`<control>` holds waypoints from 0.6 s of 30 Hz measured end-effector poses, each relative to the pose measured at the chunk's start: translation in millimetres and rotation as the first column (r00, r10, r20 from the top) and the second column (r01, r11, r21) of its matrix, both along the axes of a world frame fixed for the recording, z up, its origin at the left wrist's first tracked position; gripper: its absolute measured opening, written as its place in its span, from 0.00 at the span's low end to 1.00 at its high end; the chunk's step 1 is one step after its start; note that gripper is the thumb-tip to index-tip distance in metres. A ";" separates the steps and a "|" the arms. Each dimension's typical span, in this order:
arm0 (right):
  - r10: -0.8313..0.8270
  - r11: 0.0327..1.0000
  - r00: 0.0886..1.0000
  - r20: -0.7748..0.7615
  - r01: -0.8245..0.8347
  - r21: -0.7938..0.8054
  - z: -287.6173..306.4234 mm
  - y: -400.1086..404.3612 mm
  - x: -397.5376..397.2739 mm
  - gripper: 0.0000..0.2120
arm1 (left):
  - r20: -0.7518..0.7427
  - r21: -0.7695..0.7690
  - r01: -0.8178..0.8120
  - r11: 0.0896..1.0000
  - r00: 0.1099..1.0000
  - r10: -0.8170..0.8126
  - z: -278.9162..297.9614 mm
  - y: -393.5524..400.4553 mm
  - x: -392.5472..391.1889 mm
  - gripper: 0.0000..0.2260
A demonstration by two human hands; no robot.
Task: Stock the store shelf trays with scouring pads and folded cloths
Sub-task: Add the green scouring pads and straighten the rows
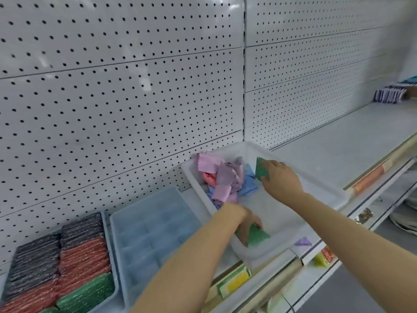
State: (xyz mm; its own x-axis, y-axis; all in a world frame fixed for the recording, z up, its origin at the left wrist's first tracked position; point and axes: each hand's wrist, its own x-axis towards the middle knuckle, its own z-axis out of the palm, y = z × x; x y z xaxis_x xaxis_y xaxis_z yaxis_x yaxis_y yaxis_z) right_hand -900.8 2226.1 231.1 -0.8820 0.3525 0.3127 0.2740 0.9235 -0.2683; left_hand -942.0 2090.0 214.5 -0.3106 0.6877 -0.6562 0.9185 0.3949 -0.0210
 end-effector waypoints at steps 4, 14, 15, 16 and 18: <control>0.033 0.995 0.989 0.145 -0.046 0.086 -6.4 41.5 -16.3 0.27 | -0.076 -0.008 0.006 1.000 0.997 -0.007 -25.3 8.5 -0.9 0.40; 0.105 0.602 0.808 0.580 -0.516 0.610 -32.0 93.3 -75.7 0.27 | -0.004 0.331 -0.230 0.915 0.970 0.245 -19.2 4.6 -15.4 0.12; 0.104 0.582 0.804 0.586 -0.527 0.620 -36.2 95.0 -80.2 0.27 | 0.002 0.337 -0.249 0.908 0.965 0.264 -17.8 2.2 -15.8 0.12; 0.111 0.563 0.803 0.586 -0.536 0.628 -37.5 94.4 -84.2 0.27 | 0.017 0.353 -0.268 0.896 0.960 0.280 -18.0 -0.9 -16.9 0.12; 0.139 0.528 0.798 0.586 -0.560 0.638 -41.5 93.2 -92.4 0.27 | 0.073 0.417 -0.315 0.852 0.946 0.315 -18.4 -8.1 -17.0 0.13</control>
State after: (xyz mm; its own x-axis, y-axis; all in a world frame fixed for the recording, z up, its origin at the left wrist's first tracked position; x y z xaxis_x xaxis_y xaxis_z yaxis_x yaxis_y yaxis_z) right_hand -993.2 2319.4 189.6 -0.9707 -0.1987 -0.1355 -0.2396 0.7503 0.6162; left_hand -959.0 2081.8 196.2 -0.5564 0.7626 -0.3300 0.7434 0.6342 0.2124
